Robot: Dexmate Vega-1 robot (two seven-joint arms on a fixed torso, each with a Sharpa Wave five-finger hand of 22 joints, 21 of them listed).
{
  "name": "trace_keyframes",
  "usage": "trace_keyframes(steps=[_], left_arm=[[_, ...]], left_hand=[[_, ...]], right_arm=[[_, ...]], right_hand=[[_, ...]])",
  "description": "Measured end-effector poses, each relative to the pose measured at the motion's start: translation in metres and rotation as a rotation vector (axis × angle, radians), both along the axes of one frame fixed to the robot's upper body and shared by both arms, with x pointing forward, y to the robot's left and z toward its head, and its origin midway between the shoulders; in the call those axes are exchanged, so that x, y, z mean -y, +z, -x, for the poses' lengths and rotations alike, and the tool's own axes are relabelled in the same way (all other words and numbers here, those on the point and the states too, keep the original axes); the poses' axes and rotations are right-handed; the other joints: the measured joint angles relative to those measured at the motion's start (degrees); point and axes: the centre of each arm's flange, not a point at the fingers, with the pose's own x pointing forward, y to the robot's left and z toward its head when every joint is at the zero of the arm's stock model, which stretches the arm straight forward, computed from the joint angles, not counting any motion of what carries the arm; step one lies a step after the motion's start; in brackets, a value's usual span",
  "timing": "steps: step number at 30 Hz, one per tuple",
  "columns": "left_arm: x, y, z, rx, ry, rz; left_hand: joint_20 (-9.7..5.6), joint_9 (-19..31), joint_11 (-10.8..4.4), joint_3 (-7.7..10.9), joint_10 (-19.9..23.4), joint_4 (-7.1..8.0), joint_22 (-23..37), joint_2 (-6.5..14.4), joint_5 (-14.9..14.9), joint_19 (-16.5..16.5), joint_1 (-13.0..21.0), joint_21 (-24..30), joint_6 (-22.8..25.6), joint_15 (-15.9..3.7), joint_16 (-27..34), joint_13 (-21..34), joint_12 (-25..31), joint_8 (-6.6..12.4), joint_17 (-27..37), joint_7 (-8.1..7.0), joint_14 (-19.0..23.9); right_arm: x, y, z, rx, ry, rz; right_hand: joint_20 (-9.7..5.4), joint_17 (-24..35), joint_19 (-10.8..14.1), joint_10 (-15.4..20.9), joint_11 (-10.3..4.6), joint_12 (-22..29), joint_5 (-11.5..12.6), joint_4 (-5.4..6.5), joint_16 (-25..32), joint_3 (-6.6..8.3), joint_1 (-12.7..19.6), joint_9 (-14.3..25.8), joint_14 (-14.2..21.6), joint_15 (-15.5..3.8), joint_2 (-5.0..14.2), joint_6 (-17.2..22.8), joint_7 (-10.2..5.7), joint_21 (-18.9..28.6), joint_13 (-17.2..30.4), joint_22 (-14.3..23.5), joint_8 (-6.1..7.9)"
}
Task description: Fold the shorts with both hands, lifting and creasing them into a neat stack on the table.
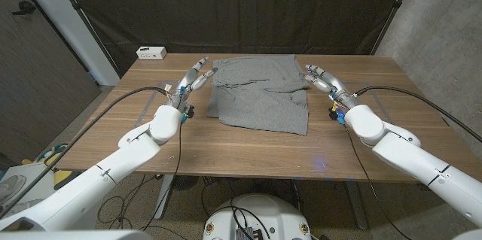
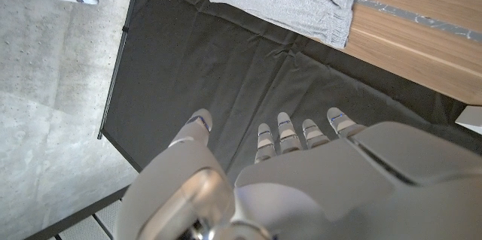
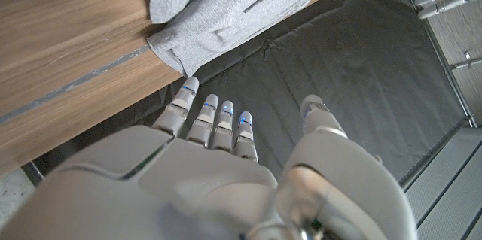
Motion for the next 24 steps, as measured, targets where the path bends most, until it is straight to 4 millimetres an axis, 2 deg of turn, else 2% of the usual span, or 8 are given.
trace_keyframes(steps=[6, 8, 12, 14, 16, 24], left_arm=[[-0.002, -0.003, 0.009, 0.0, 0.045, -0.056], [-0.002, -0.003, 0.011, -0.001, 0.053, -0.067], [-0.002, -0.005, 0.016, -0.001, 0.064, -0.092], [-0.001, -0.005, 0.019, 0.0, 0.062, -0.098], [-0.003, -0.007, 0.021, -0.006, 0.083, -0.125], [-0.004, -0.011, 0.031, -0.012, 0.11, -0.17]], left_hand=[[0.0, 0.2, -0.38, -0.07, 0.4, -0.39, 0.0, 0.2, 0.0, 0.0, 0.2, 0.0, 0.4, 0.0, 0.0, 0.0, 0.4, 0.0, 0.0, 0.01, 0.0], [-0.01, 0.3, -0.29, 0.17, 0.9, -0.63, 0.0, 0.2, -0.2, 0.0, 0.2, 0.0, 0.7, 0.0, 0.0, 0.0, 0.4, 0.0, 0.0, -0.08, 0.0], [-0.01, 0.3, -0.47, 0.07, 1.1, -0.96, 0.0, 0.5, -0.2, 0.0, 0.5, -0.4, 1.5, 0.0, 0.0, 0.0, 0.4, 0.45, 0.0, 0.13, 0.0], [-0.01, 0.3, -0.08, 0.19, 1.5, -1.08, 0.0, 0.9, -0.2, 0.0, 0.9, -0.4, 1.9, -0.23, 0.0, 0.0, 0.4, 0.45, 0.0, 0.54, 0.2], [-0.01, 0.3, -0.08, 0.38, 1.5, -1.27, 0.0, 1.3, -0.2, 0.0, 1.3, -0.4, 2.0, -0.46, 0.0, 0.0, 0.4, 0.45, 0.0, 0.63, 0.2], [-0.02, 0.3, -0.08, 0.6, 2.1, -1.49, 0.0, 1.7, -0.4, 0.0, 1.7, -0.4, 2.7, -0.54, 0.0, 0.0, 0.4, 0.45, 0.0, 0.69, 0.1]], right_arm=[[-0.009, -0.003, 0.014, 0.007, -0.033, 0.071], [-0.009, -0.004, 0.017, 0.006, -0.049, 0.089], [-0.011, -0.007, 0.02, 0.003, -0.077, 0.124], [-0.008, -0.008, 0.019, 0.0, -0.098, 0.135], [-0.017, -0.01, 0.028, 0.002, -0.092, 0.163], [-0.027, -0.015, 0.038, 0.003, -0.125, 0.226]], right_hand=[[0.0, 0.0, 0.0, 0.0, 0.0, 0.0, 0.0, 0.0, 0.0, 0.0, 0.1, 0.0, 0.2, -0.24, 0.07, 0.1, -0.15, 0.0, 0.0, 0.0, 0.0], [0.0, 0.0, 0.0, 0.3, -0.31, 0.0, 0.0, 0.0, 0.0, 0.0, 0.3, 0.0, 0.4, -0.41, 0.31, 0.4, -0.36, 0.0, 0.3, 0.0, 0.22], [0.0, 0.1, 0.0, 0.6, 0.01, 0.0, 0.0, -0.24, 0.2, -0.24, 0.3, 0.0, 0.6, -0.64, 0.31, 0.7, -0.24, 0.0, 0.3, 0.0, 0.23], [0.0, 0.3, 0.0, 0.6, -0.01, 0.0, 0.0, -0.41, 0.2, -0.07, 0.3, 0.0, 0.6, -0.66, 0.33, 0.8, -0.15, 0.0, 0.3, 0.0, 0.23], [0.0, 0.3, 0.0, 1.0, -0.38, 0.4, 0.0, -0.48, 0.2, 0.0, 0.6, 0.1, 0.6, -0.7, 0.61, 1.0, -0.35, 0.0, 0.3, 0.0, 0.23], [-0.22, 0.3, 0.2, 1.4, -0.49, 0.4, 0.0, -0.71, 0.2, 0.23, 0.9, 0.3, 0.7, -1.18, 0.91, 1.2, -0.57, 0.0, 0.3, 0.0, 0.23]])
